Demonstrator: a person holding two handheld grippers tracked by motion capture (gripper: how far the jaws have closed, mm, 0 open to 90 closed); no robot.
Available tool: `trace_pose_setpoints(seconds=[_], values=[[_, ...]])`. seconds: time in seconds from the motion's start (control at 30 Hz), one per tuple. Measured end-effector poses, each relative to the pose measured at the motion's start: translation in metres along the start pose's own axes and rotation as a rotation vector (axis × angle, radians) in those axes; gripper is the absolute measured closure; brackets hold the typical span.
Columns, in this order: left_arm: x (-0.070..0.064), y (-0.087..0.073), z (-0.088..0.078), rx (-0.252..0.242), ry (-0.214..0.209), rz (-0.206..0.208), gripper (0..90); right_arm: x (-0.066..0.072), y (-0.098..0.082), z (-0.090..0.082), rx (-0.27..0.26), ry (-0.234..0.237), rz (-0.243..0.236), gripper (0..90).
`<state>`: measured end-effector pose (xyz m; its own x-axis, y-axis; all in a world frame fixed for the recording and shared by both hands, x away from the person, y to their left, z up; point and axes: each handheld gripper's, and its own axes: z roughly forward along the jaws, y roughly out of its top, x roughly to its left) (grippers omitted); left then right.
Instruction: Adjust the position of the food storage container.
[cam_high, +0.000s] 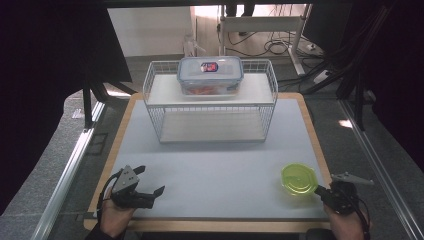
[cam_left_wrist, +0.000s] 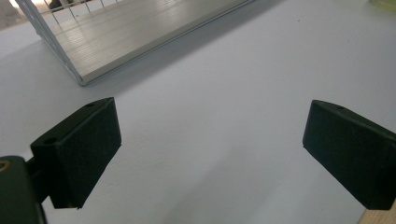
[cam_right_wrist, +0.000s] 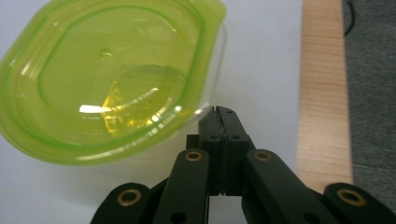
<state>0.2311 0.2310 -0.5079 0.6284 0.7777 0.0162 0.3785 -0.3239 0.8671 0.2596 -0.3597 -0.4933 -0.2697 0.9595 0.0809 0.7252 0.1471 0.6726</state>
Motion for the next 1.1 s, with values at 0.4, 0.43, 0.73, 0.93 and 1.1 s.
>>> trace_pose_setpoints(seconds=[0.4,0.43,0.73,0.93,1.1], values=[[0.000,0.000,0.001,0.004,-0.002,0.004,4.3,0.019,0.011,0.019,0.033,0.093,-0.007,90.0],[0.000,0.000,0.001,0.005,-0.003,0.005,4.3,0.021,0.011,0.021,0.039,0.098,-0.014,90.0],[0.000,0.000,0.001,0.009,0.000,0.006,4.3,0.041,0.024,0.041,0.065,0.158,-0.048,90.0],[0.000,0.000,0.000,0.011,-0.001,0.009,4.3,0.055,0.033,0.054,0.070,0.194,-0.077,90.0],[0.000,0.000,0.000,0.010,0.002,0.008,4.3,0.064,0.039,0.064,0.078,0.222,-0.097,90.0]])
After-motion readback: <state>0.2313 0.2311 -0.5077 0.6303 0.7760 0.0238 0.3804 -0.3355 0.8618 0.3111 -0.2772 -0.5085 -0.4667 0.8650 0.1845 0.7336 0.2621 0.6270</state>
